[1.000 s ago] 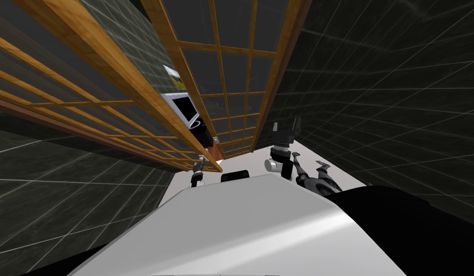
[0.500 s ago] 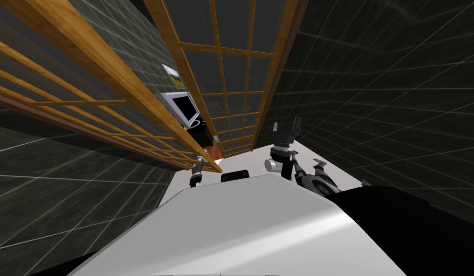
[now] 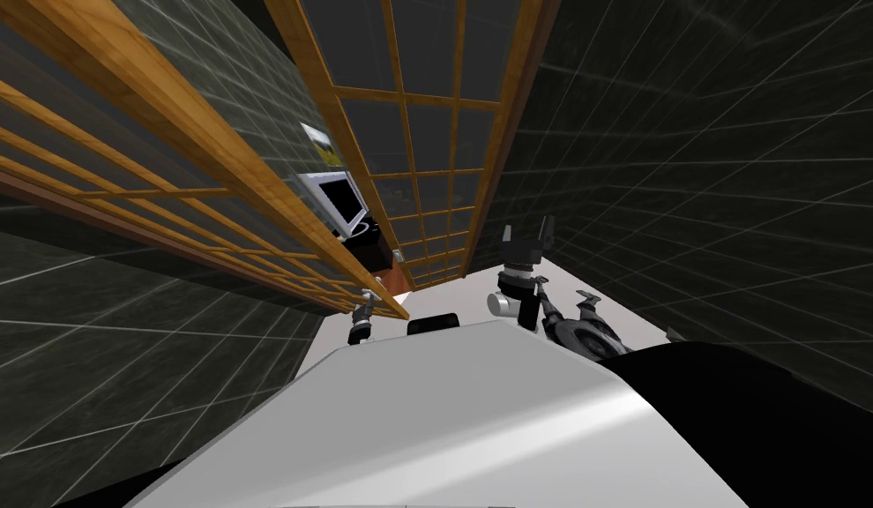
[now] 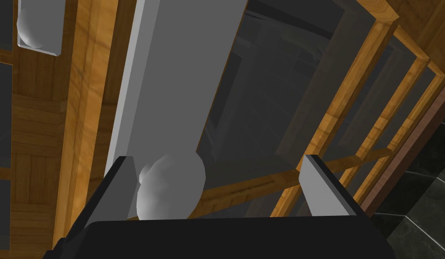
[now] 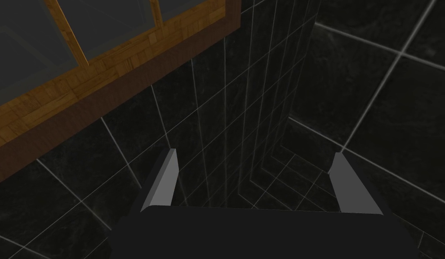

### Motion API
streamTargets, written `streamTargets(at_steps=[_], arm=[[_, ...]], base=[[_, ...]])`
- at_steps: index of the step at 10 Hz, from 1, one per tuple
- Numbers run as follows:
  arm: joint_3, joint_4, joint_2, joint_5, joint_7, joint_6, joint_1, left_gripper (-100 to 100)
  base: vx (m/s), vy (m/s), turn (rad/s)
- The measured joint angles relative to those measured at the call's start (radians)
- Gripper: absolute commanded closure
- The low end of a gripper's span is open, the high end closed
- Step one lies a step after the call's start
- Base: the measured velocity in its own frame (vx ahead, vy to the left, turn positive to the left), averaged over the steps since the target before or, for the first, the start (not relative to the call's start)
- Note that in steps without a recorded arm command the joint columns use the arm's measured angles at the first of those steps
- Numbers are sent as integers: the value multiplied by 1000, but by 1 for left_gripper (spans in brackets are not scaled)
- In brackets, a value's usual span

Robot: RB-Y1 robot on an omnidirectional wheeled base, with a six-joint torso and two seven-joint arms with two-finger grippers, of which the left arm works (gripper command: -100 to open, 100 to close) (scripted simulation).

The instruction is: Pull the door open

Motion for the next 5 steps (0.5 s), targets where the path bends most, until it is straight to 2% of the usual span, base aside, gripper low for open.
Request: streamTargets(at_steps=[1,2,3,4,5], arm=[[0,-22,-4,4,18,17,7,100],[-4,-68,-8,4,35,38,27,100],[-4,-56,-4,5,42,31,26,100],[0,5,10,9,39,-1,1,100],[-1,-22,8,11,59,12,15,100]], base=[[-65,-5,-51],[-10,-1,10],[2,8,11],[-42,-1,-58],[-67,-14,-57]])
